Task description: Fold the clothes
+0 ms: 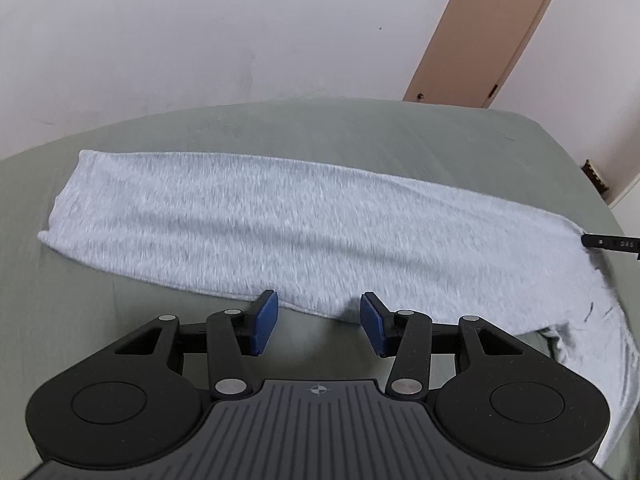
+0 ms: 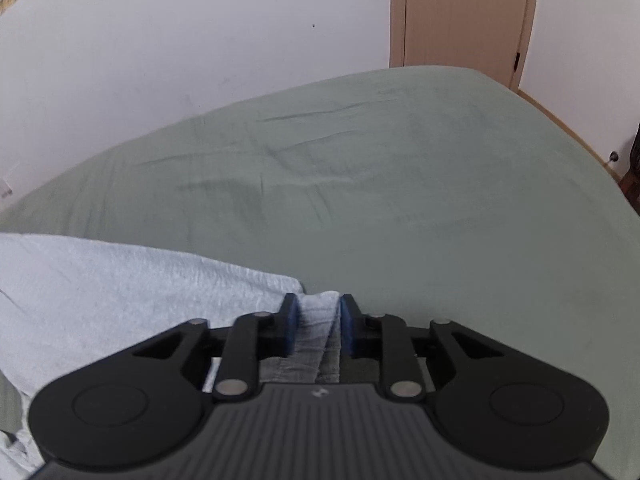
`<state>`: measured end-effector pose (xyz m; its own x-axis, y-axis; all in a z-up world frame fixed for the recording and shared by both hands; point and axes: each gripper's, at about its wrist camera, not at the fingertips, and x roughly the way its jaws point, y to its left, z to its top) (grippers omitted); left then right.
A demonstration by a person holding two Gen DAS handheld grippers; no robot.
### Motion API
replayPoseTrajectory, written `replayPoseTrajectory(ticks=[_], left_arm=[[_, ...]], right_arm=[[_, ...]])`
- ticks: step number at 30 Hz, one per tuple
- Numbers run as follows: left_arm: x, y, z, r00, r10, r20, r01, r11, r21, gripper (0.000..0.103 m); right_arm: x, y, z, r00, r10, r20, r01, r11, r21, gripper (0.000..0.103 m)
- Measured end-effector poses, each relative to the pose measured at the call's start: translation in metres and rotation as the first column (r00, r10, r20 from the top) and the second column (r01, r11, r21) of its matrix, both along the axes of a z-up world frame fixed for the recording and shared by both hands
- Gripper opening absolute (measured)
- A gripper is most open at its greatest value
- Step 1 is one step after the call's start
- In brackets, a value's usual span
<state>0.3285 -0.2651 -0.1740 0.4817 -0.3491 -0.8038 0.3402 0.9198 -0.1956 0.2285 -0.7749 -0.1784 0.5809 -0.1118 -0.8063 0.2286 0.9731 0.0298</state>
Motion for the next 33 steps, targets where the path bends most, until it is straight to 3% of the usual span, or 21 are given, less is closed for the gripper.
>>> replayPoseTrajectory(ticks=[5,8,11,16,21,25,29,32,33], left_arm=[[0.027,0.020,0.012,0.999,0.022,0.027,-0.024,0.999,0.044,0.045],[0.050,0.028,0.015,0.999,0.029,0.031,-0.031,0.997,0.073,0.045],[0.063,0.028,0.011,1.000,0.021,0.009,-0.022,0.997,0.081,0.045],[0.053,0.020,0.004,0.999,-0.030,0.014,0.029,0.997,0.070,0.045],[0.021,0.017,-0.005,0.996,-0.092,-0.010,0.092,0.992,0.081,0.045],[0.006,0.030,-0.006,0.999,-0.031,-0.020,0.032,0.999,0.019,0.045],[0.006,0.041,-0.006,0.998,0.040,-0.055,-0.045,0.996,-0.082,0.045],[0.008,0.048,-0.012,0.992,0.093,-0.080,-0.104,0.985,-0.138,0.045],[0.008,0.051,-0.012,0.990,0.110,-0.087,-0.122,0.981,-0.152,0.045]], right_arm=[[0.004,0.004,0.023,0.996,0.063,0.070,-0.065,0.998,0.023,0.039],[0.026,0.031,0.026,0.981,0.187,0.044,-0.188,0.982,0.015,0.045],[0.038,0.050,0.021,0.966,0.258,0.019,-0.258,0.966,0.008,0.046],[0.062,0.092,0.012,0.929,0.370,-0.006,-0.370,0.929,0.027,0.046],[0.076,0.150,0.018,0.881,0.473,0.013,-0.472,0.874,0.117,0.046],[0.067,0.197,0.026,0.858,0.509,0.062,-0.510,0.835,0.204,0.046],[0.033,0.279,0.018,0.748,0.660,0.067,-0.663,0.741,0.106,0.045],[0.028,0.303,0.009,0.727,0.684,0.061,-0.687,0.721,0.093,0.045],[0.023,0.317,0.005,0.716,0.695,0.068,-0.698,0.714,0.050,0.045]])
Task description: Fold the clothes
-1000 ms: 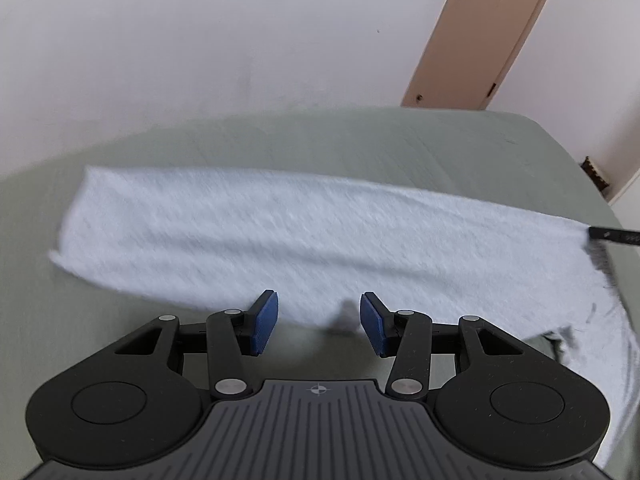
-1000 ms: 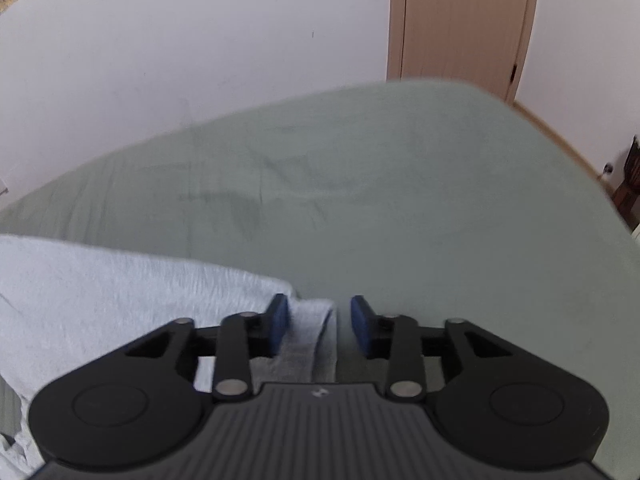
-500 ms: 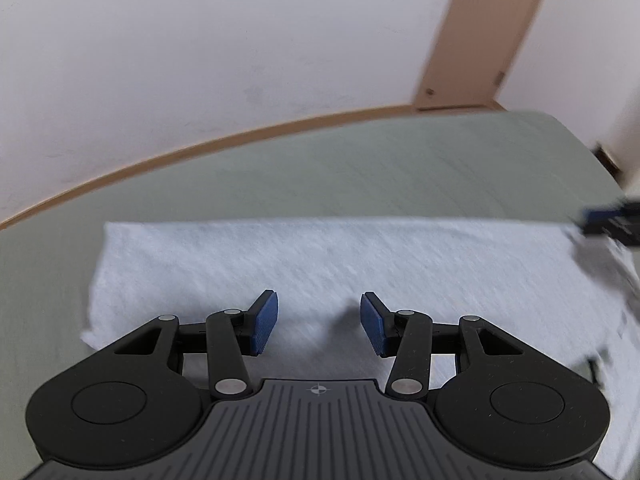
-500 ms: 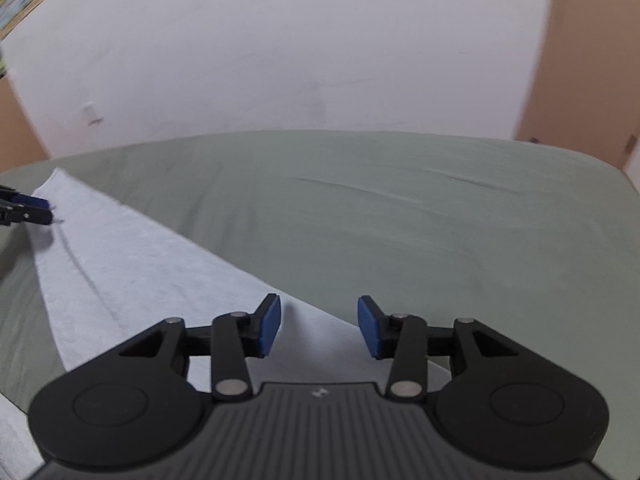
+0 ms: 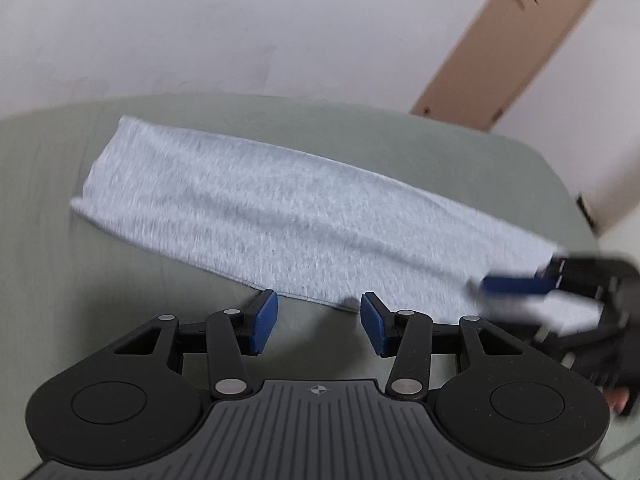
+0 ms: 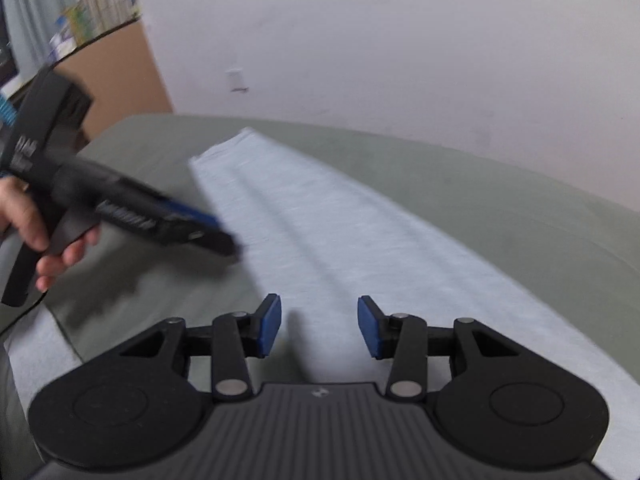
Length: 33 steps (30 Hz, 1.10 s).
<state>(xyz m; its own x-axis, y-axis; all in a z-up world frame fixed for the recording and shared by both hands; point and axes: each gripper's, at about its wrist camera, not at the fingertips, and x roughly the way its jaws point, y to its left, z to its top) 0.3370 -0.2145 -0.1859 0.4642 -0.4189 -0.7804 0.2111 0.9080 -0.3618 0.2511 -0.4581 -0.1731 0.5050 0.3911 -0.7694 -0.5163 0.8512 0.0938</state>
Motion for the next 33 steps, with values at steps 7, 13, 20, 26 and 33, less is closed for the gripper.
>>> replayPoseTrajectory(ticks=[7,13,20,26,33], left_arm=[[-0.040,0.023,0.023,0.997,0.081,-0.016,-0.081,0.997,-0.013,0.045],[-0.105,0.022,0.029,0.993,0.109,0.035,-0.112,0.989,0.100,0.051],[-0.114,0.038,0.022,0.987,0.115,0.110,-0.129,0.983,0.127,0.052],[-0.104,0.069,0.015,0.977,0.179,0.115,-0.190,0.977,0.093,0.052],[-0.101,0.088,0.019,0.973,0.201,0.113,-0.207,0.977,0.044,0.052]], right_arm=[[-0.010,0.047,-0.018,0.987,0.139,0.083,-0.123,0.976,-0.180,0.045],[-0.001,0.067,-0.024,0.979,0.178,0.103,-0.142,0.949,-0.282,0.033],[-0.004,0.081,-0.021,0.979,0.186,0.088,-0.142,0.921,-0.364,0.006],[-0.004,0.086,-0.012,0.982,0.170,0.088,-0.131,0.932,-0.337,0.004],[-0.010,0.091,-0.017,0.981,0.189,0.041,-0.160,0.914,-0.372,0.022]])
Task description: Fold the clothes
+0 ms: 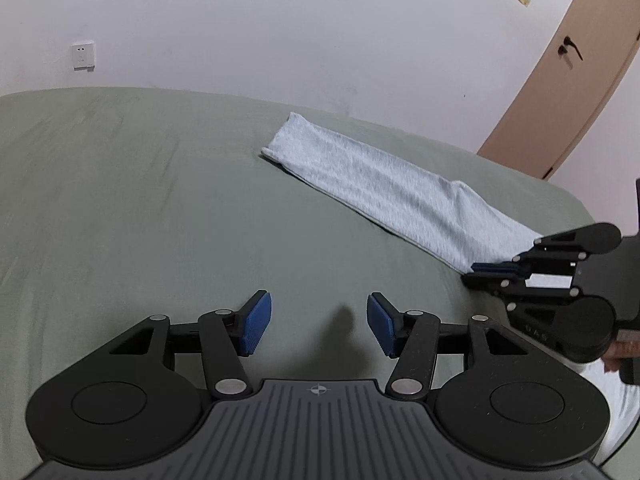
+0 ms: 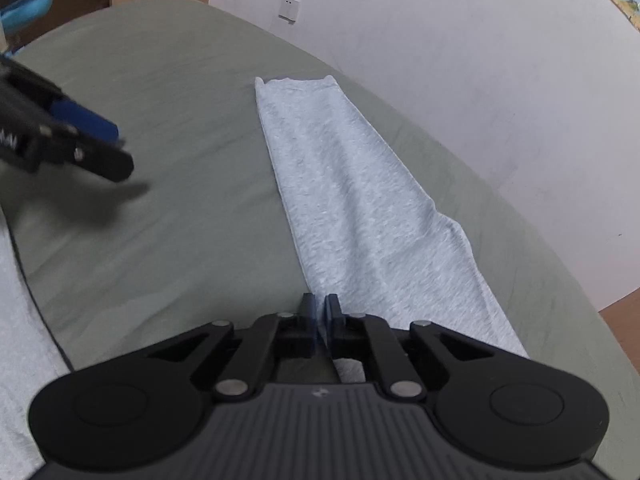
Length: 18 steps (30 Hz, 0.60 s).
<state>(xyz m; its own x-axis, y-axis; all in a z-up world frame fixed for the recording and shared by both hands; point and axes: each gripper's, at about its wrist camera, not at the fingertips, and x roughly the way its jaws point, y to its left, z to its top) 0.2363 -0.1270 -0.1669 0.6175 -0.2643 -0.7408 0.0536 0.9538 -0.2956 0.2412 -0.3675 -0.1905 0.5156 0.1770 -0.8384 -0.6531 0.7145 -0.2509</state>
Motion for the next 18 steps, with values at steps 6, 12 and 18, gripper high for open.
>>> replayPoseTrajectory(ticks=[6,12,18], left_arm=[[-0.004,0.004,0.009,0.998,-0.051,0.034,0.052,0.998,-0.037,0.052],[-0.009,0.004,0.010,0.995,-0.091,0.041,0.093,0.994,-0.057,0.052],[-0.008,0.007,0.005,0.996,-0.084,0.026,0.086,0.994,-0.066,0.052]], right_arm=[[0.005,0.019,0.017,0.998,0.042,0.037,-0.043,0.999,0.032,0.027],[0.025,0.030,-0.003,1.000,0.023,0.006,-0.022,0.999,-0.028,0.027],[0.036,0.034,-0.008,0.999,0.003,-0.041,-0.001,0.999,0.048,0.005]])
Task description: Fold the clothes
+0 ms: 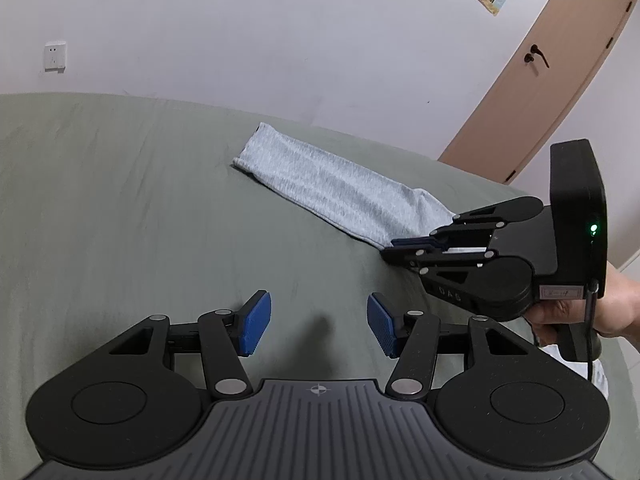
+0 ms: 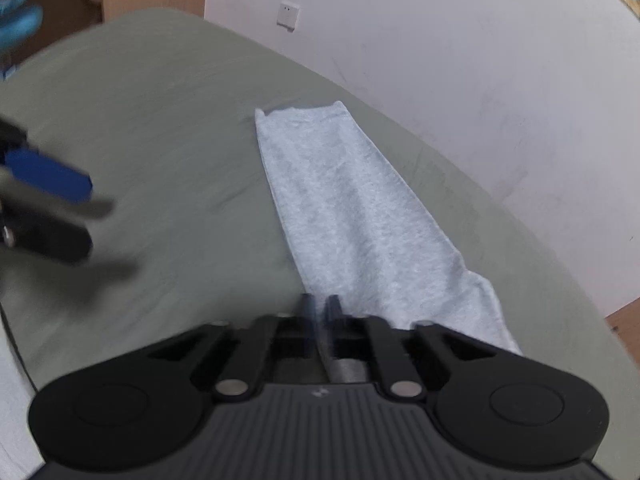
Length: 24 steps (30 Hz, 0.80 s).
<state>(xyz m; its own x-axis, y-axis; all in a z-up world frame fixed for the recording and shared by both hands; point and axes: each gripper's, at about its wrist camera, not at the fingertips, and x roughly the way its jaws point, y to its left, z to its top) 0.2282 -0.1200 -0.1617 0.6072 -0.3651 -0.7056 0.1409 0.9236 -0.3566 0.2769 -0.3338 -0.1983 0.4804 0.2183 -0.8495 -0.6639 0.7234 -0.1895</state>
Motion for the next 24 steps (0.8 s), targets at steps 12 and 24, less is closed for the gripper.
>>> replayPoseTrajectory(ticks=[12,24], left_arm=[[0.004,-0.004,-0.009,1.000,-0.004,-0.011,0.004,1.000,-0.004,0.052],[0.011,-0.011,-0.023,0.999,-0.022,-0.025,0.022,1.000,0.008,0.052]], right_arm=[[0.051,-0.059,0.042,0.988,-0.150,0.042,0.148,0.988,0.049,0.049],[0.094,-0.069,0.003,0.996,-0.084,-0.036,0.083,0.996,-0.028,0.007]])
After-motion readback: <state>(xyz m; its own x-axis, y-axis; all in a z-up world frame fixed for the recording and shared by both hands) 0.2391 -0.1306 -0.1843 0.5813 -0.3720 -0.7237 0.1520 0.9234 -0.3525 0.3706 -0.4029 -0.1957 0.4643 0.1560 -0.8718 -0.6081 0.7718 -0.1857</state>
